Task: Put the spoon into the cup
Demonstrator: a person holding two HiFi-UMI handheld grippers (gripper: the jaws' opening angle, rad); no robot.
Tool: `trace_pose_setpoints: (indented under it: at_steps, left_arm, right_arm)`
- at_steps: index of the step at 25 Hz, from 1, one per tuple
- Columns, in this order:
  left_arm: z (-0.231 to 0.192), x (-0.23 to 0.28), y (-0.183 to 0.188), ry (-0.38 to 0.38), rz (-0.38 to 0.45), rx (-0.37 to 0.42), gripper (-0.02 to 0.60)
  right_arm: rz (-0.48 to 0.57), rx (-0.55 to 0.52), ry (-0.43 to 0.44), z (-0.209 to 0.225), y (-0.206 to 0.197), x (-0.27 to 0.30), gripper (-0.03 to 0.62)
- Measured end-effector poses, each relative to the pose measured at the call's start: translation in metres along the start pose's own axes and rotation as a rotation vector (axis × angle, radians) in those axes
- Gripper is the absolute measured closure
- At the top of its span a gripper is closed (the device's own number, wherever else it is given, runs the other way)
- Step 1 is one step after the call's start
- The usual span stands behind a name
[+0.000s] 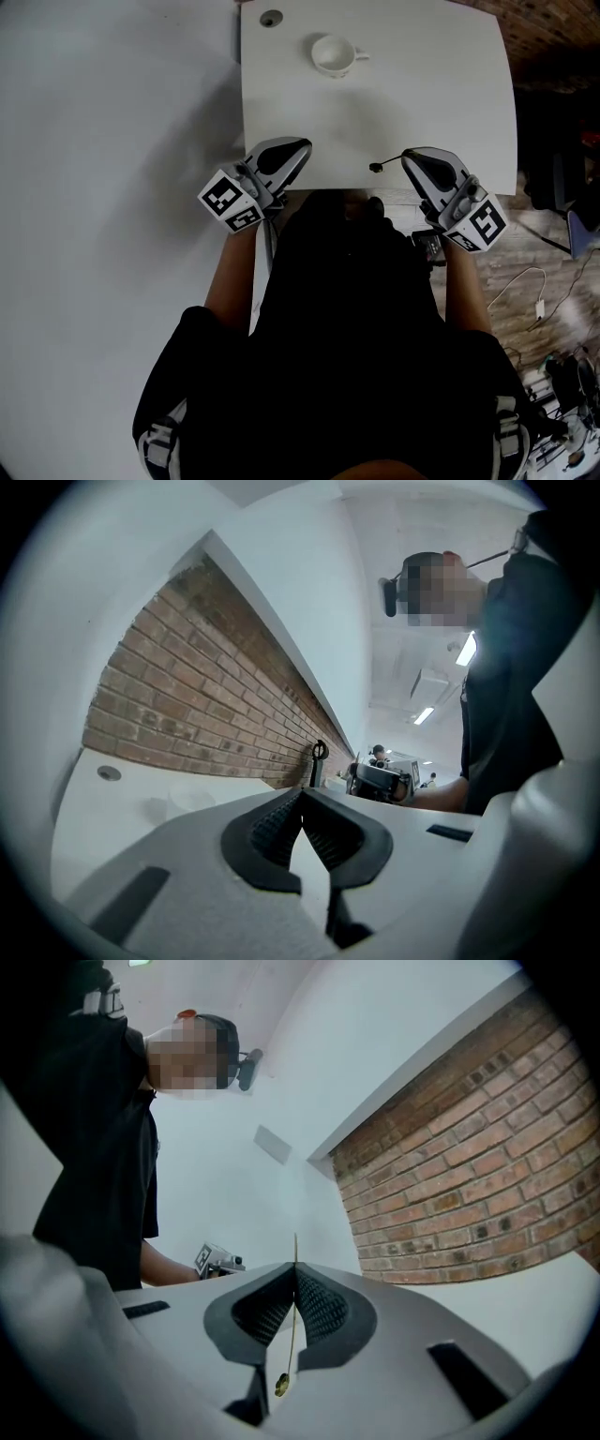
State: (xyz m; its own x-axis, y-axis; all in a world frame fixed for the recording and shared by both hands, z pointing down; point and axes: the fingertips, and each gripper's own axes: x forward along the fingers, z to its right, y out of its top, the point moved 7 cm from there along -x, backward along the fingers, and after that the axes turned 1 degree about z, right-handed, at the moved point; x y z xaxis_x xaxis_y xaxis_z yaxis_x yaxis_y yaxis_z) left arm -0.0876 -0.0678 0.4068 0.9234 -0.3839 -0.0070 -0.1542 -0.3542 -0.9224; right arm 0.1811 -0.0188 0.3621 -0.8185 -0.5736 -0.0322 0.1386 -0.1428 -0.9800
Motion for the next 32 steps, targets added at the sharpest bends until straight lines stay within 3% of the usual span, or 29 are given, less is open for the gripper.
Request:
trace_pose_setpoints:
  at_steps: [4,8,12,18,32]
  left_arm:
    - [-0.055,-0.016,0.008,-0.064,0.02,-0.005,0.565]
    - [-0.058,-0.021,0.022,-0.103,0.031,-0.039,0.566]
    - [-0.07,-0.024,0.012,-0.124,0.018,-0.05,0.566]
    - [-0.069,-0.033,0.01,-0.105,0.058,-0.063,0.566]
    - [-0.069,-0.045,0.001,-0.038,0.047,-0.108,0.566]
  right_arm:
    - [0.008,-0.033,-0.038,0.01,0.005,0.063,0.585]
    - [0.02,-0.049,-0.063,0.006,0.03,0.081,0.585]
    - [0.021,-0.069,-0.097,0.014,0.031,0.09,0.585]
    - [-0.009,-0.075,-0.09,0.026,0.033,0.095,0.585]
    - [-0.004,-0.122,-0.08,0.096,0.047,0.138,0.585]
